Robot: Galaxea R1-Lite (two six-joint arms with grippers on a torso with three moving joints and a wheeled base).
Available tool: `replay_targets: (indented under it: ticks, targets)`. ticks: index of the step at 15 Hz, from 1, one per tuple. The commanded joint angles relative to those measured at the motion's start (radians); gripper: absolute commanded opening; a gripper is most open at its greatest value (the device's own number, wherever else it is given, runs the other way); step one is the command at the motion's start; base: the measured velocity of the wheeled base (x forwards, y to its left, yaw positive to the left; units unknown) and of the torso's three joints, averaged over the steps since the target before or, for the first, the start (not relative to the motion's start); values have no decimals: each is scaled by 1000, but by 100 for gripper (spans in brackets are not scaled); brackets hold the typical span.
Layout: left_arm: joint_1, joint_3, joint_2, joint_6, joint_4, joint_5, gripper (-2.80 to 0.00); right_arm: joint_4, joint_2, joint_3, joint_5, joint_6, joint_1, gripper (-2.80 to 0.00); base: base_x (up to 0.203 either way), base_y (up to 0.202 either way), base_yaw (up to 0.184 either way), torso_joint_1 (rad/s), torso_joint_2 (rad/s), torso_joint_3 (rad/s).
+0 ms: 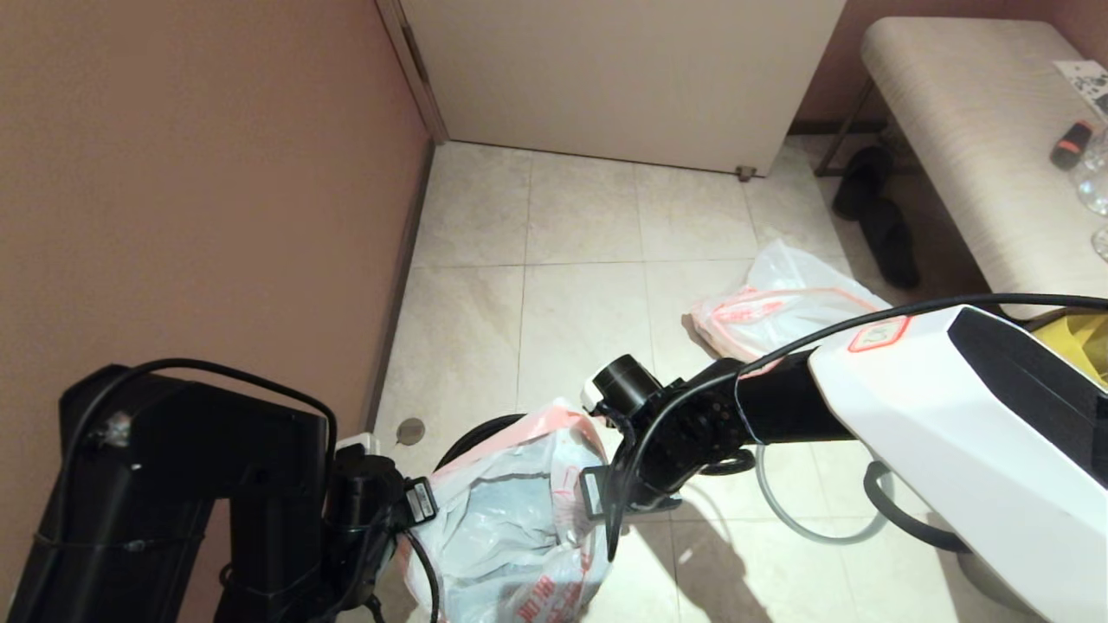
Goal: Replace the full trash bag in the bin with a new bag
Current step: Put the new garbage bag on the trash can
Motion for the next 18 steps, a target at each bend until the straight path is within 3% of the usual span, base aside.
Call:
replay_targets:
  ticks: [1, 7, 12, 14, 17, 18]
  targets:
    - [0, -6, 11, -2, -48, 3, -280, -14, -1, 24, 2, -19, -4, -280, 0, 0, 0, 0, 0, 0]
    - [4, -16, 10, -6, -48, 21, -280, -149, -13, 152, 2, -224, -47, -280, 0, 0, 0, 0, 0, 0]
    - [-2, 19, -66, -9, -48, 10, -280, -156, -5, 145, -3, -228, -57, -280, 0, 0, 0, 0, 0, 0]
    - [-15, 94, -206, -18, -48, -91, -280, -182, 0, 145, -2, -228, -59, -280, 0, 0, 0, 0, 0, 0]
    - [-28, 256, -345, -27, -48, -454, -280, -185, 9, 139, -2, -228, -58, -280, 0, 0, 0, 0, 0, 0]
    - [-30, 274, -346, -26, -48, -507, -280, -185, 9, 137, -2, -227, -59, -280, 0, 0, 0, 0, 0, 0]
